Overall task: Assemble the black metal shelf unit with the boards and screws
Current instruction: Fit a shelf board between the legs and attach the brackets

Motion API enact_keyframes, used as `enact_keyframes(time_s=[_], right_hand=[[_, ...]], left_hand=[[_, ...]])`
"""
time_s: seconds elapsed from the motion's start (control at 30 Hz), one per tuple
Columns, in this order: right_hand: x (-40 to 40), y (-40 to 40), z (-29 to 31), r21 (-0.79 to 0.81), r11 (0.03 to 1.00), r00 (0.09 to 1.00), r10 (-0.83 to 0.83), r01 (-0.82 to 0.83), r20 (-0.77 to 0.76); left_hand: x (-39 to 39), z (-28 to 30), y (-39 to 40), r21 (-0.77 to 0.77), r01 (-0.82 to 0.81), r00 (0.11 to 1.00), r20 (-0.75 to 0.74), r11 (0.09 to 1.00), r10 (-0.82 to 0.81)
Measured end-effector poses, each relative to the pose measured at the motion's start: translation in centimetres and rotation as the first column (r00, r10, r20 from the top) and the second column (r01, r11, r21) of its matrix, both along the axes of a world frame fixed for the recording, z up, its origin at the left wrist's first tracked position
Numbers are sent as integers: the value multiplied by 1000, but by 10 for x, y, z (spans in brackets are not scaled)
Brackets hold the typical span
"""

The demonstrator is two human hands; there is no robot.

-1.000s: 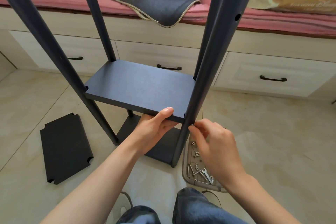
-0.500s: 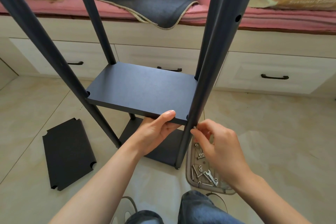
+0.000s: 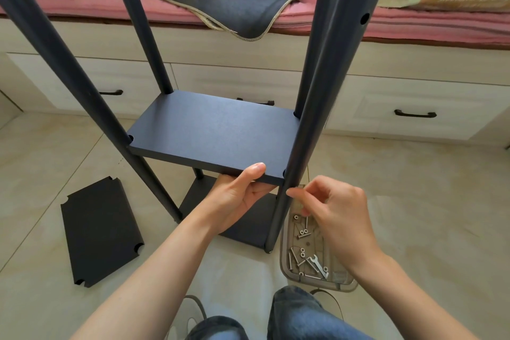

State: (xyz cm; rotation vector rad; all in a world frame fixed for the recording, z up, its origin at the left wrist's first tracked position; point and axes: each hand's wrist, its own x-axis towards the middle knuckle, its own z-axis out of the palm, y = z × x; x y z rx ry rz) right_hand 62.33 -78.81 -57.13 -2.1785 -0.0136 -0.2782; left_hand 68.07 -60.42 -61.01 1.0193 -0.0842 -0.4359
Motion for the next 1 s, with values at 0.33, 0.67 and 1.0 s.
enact_keyframes(time_s=[0.33,0.67,1.0], right_hand=[[5,-7,4,18,989,980,148,-147,-132],[63,-35,10,455,785,746,585,-421,-318],[63,-25,0,456,755,763,608,-471,-219]], left_hand=[[0,2,1,-18,17,1000,-9,1000,-17],[-1,8,6,-48,112,994,-6,993,-112],[-29,29,9,191,-196,957,-175,962,230]])
